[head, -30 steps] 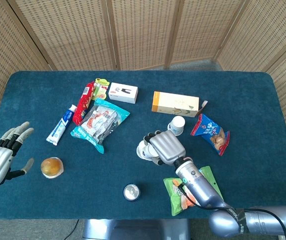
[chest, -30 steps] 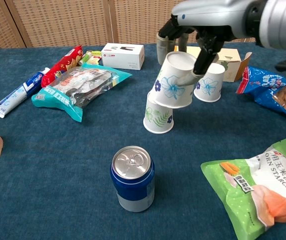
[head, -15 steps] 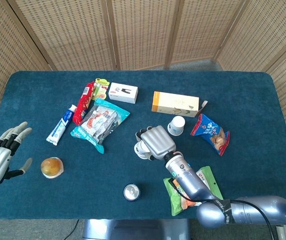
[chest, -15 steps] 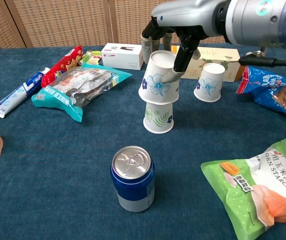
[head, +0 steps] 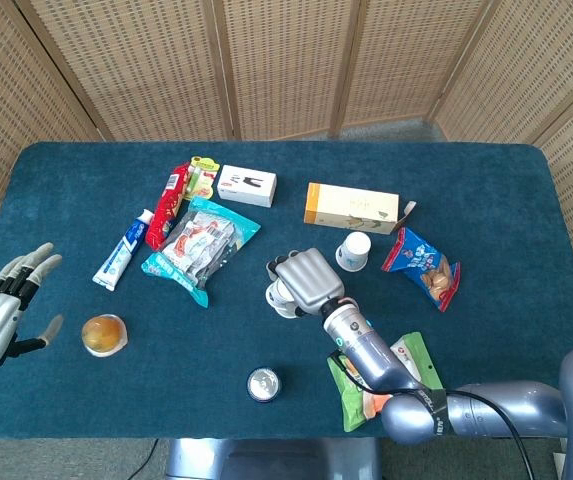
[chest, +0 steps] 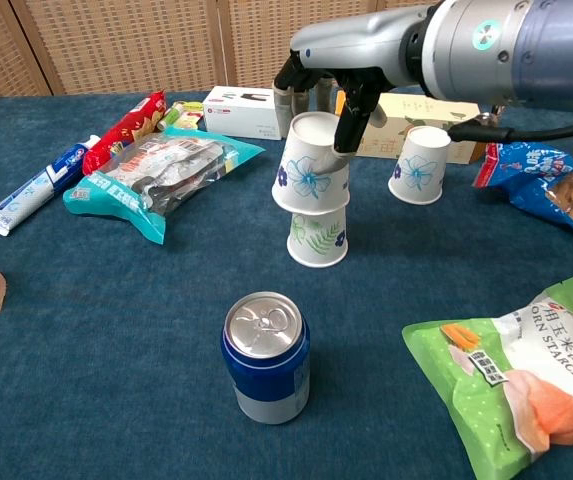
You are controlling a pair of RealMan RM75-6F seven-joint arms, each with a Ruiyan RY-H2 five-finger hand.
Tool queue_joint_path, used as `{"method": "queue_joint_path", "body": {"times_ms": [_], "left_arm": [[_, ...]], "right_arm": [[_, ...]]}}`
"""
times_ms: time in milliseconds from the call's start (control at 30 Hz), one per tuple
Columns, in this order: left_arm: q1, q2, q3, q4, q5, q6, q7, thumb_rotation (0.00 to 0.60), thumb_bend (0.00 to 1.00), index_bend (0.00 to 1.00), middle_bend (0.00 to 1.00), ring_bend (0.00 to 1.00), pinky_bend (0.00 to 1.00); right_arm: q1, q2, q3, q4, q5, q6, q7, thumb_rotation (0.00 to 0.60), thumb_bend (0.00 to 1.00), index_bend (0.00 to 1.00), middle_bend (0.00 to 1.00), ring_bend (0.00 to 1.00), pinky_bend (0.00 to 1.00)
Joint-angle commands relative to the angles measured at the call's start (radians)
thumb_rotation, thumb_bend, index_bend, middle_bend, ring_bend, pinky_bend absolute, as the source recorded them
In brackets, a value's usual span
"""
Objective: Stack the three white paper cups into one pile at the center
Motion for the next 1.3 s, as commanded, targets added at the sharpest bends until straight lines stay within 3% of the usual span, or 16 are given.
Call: {"method": "queue_joint_path", "body": {"times_ms": [33,433,700,900,1133,1300], "left_arm": [[0.0,-0.001,-0.001,0.002,-0.001,0.0,-0.003,0.6,0.46,0.0,0.0,0.0,0.08],[-0.002,-0.007,-0.003,0.01,-0.007,-0.008,-0.006,0.6,0.46,0.0,0.0,0.0,0.07],[-0.007,-0.008,-0.005,0.004,-0.003,-0.012,0.001,0.6,0.46,0.0,0.0,0.0,0.07],[-0.007,-0.004,-0.004,-0.009,0.002,-0.009,0.012,0.6,0.46,0.0,0.0,0.0,0.07],[-0.001,-0.001,0.003,-0.021,0.012,-0.004,0.022,0.6,0.46,0.0,0.0,0.0,0.07],[0.004,0.0,0.008,-0.027,0.016,0.0,0.028,0.6,0.46,0.0,0.0,0.0,0.07]], "right_arm": [[0.012,-0.006,-0.005,0.013,0.011,-0.008,0.003,0.6,0.29,0.38,0.42,0.39,0.7],[0.045,-0.002,-0.025,0.044,0.043,-0.027,0.01,0.6,0.28,0.37,0.42,0.38,0.7],[0.069,0.025,-0.059,0.017,0.092,-0.029,-0.026,0.6,0.28,0.23,0.28,0.26,0.66],[0.072,0.056,-0.071,-0.026,0.105,-0.014,-0.026,0.6,0.28,0.21,0.27,0.22,0.62],[0.011,0.091,-0.068,-0.015,-0.012,0.047,0.067,0.6,0.28,0.21,0.27,0.21,0.61],[-0.044,0.116,-0.078,0.018,-0.077,0.057,0.143,0.6,0.28,0.12,0.21,0.12,0.5]]}}
